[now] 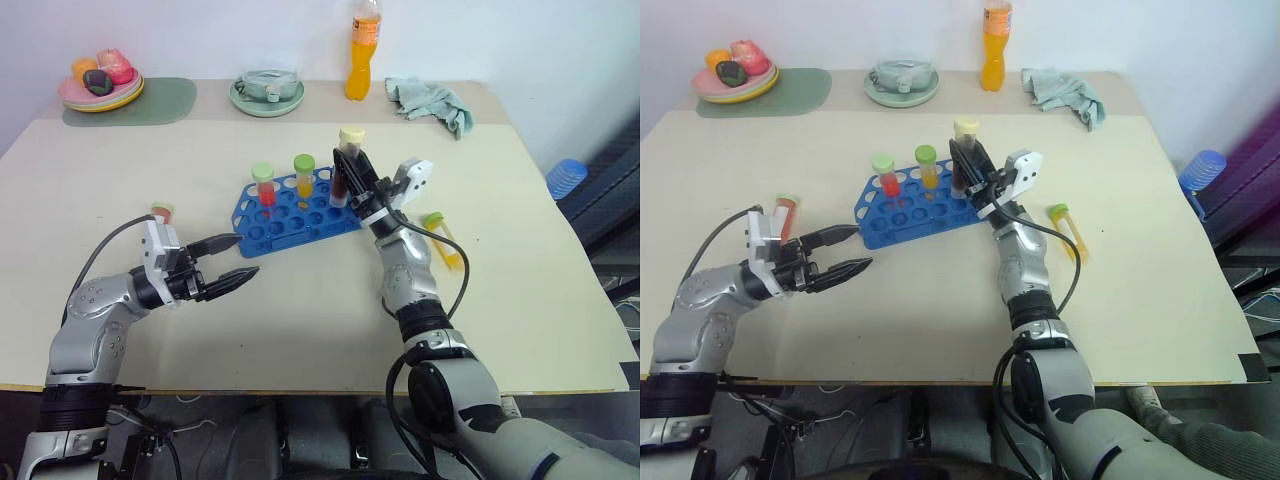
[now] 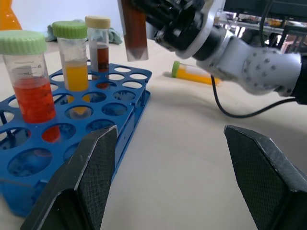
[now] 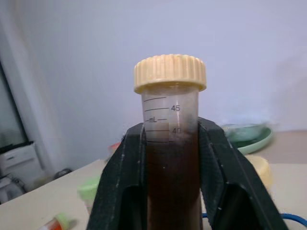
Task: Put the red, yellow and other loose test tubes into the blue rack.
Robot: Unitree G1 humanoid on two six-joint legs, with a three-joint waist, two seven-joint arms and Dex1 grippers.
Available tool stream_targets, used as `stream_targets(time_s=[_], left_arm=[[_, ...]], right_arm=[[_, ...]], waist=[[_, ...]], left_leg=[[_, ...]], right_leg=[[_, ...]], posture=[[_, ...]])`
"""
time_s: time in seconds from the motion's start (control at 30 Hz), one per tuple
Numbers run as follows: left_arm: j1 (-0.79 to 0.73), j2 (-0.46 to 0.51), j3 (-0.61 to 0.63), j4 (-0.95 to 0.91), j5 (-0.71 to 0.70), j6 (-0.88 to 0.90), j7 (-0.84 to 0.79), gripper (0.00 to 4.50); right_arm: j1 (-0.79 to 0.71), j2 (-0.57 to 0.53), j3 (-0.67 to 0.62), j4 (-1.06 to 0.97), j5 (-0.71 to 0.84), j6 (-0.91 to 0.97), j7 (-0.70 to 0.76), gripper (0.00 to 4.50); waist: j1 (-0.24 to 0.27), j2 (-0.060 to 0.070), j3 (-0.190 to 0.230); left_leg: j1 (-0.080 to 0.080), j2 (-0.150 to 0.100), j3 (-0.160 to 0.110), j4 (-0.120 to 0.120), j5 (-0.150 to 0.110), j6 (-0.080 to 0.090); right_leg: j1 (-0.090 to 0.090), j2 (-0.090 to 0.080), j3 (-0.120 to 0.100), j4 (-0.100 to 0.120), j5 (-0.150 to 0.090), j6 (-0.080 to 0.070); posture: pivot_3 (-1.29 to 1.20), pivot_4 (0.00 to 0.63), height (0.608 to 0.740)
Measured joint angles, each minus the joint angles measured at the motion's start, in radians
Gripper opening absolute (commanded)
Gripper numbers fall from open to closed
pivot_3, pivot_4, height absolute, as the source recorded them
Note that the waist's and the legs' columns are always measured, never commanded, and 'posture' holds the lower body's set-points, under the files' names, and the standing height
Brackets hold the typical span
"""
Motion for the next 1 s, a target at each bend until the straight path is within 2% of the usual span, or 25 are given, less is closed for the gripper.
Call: stream_targets(time_s=[0.13, 0.33, 0.67, 1.0], left_arm=[[0.019, 0.019, 0.028, -0.009, -0.009, 0.001, 0.004, 3.66], [0.048, 0.024, 0.041, -0.027, -0.01, 0.001, 0.009, 3.66], [0.045, 0.024, 0.049, -0.029, -0.01, 0.001, 0.022, 3.66], [0.06, 0.044, 0.059, -0.082, -0.011, 0.009, 0.034, 3.66]], right_arm=[[-0.032, -0.001, -0.025, 0.165, -0.01, -0.106, 0.019, 0.78], [-0.064, -0.019, -0.073, 0.279, -0.015, -0.207, 0.019, 0.78], [-0.093, -0.007, -0.087, 0.357, -0.056, -0.295, -0.039, 0.78], [-0.124, 0.013, -0.079, 0.42, -0.145, -0.364, -0.156, 0.78]], waist=[[-0.012, 0.0, 0.0], [-0.015, 0.001, 0.0], [-0.016, 0.001, 0.0], [-0.032, 0.001, 0.0]], left_leg=[[0.0, 0.0, -0.001, 0.0, 0.0, -0.001], [0.002, 0.0, -0.001, 0.0, 0.001, -0.002], [0.003, 0.0, -0.001, -0.001, 0.001, -0.002], [0.004, 0.001, -0.003, -0.001, 0.001, -0.002]], right_leg=[[0.0, 0.0, 0.0, 0.001, 0.0, 0.0], [0.001, 0.0, 0.0, 0.002, 0.0, 0.0], [0.001, 0.0, 0.0, 0.002, 0.0, 0.0], [0.002, 0.0, 0.001, 0.003, 0.0, 0.0]], posture=[[0.0, 0.15, 0.74], [0.0, 0.15, 0.74], [0.0, 0.15, 0.74], [0.0, 0.15, 0.74]])
